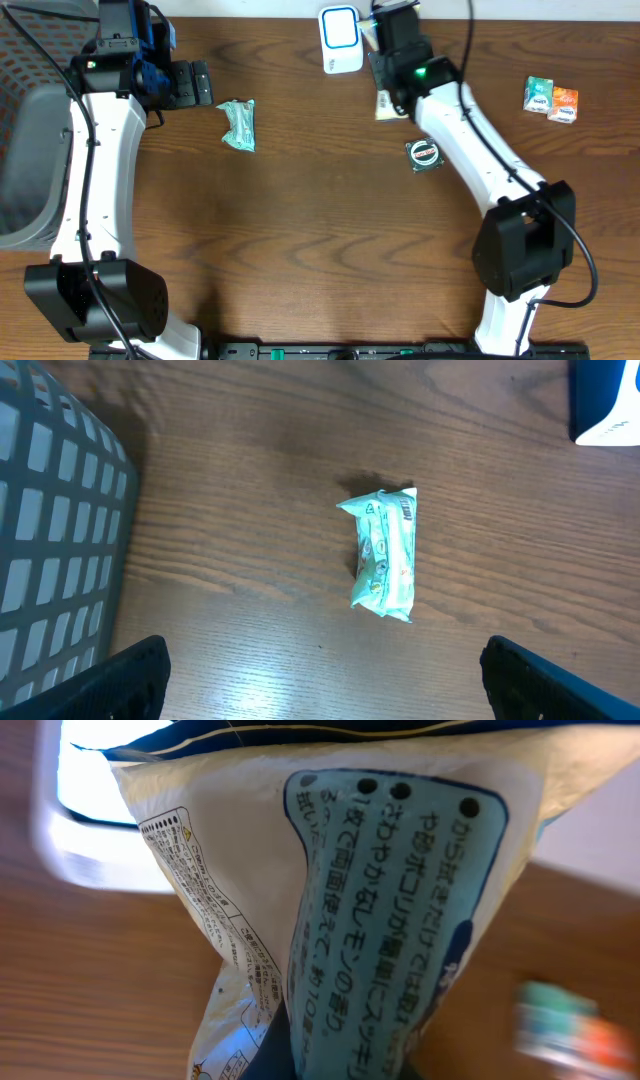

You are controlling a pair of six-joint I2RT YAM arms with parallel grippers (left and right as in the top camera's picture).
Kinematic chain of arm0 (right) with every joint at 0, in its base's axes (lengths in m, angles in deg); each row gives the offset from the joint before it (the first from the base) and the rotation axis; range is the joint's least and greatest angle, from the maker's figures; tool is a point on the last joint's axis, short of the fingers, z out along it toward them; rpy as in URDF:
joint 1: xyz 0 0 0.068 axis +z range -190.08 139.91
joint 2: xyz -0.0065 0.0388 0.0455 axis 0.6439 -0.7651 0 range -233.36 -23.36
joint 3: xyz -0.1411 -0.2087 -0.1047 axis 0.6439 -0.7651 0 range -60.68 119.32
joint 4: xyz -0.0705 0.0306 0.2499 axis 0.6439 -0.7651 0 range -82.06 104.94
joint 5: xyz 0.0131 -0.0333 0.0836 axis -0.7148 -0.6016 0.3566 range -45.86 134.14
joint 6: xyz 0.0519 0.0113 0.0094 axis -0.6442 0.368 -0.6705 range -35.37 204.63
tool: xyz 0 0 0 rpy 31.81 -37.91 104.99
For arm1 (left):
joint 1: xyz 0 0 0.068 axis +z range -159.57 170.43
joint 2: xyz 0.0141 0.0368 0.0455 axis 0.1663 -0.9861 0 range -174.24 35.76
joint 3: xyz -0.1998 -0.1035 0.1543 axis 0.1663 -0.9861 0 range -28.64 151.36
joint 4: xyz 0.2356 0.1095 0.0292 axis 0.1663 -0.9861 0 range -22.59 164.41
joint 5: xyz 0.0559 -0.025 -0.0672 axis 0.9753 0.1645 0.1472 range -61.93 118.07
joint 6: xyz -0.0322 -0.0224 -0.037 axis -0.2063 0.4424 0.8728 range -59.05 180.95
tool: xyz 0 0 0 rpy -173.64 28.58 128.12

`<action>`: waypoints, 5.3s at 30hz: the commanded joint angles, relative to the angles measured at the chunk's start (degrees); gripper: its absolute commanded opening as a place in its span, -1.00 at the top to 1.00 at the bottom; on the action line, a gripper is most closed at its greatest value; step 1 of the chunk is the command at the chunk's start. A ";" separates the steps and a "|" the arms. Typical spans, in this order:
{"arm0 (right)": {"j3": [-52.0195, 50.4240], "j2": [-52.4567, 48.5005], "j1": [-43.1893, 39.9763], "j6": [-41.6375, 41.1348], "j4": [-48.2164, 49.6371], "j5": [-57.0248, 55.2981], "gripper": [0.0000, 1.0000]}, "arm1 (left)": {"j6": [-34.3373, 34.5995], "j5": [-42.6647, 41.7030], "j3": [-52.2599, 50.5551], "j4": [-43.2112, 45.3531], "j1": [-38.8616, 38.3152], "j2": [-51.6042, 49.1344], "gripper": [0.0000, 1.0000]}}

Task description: Scan the item barcode

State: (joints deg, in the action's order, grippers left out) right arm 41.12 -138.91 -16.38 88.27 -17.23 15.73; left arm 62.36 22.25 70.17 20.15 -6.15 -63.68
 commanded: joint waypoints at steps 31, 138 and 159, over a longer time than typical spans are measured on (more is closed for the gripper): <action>1.55 -11.56 19.61 0.72 -14.84 -5.57 0.28 | -0.76 0.11 -0.22 -0.35 -0.13 0.13 -0.96; 7.19 -10.27 -23.37 -2.45 9.88 12.44 0.98 | -0.76 0.11 -0.22 -0.33 -0.13 0.13 -0.96; 7.17 -6.36 -28.89 -2.34 -1.79 23.71 -0.60 | -0.76 0.11 -0.22 -0.33 -0.13 0.13 -0.95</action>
State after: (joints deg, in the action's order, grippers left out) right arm 47.89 -150.39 -48.27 85.50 -18.34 32.08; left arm 62.36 22.22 70.19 20.13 -6.17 -63.68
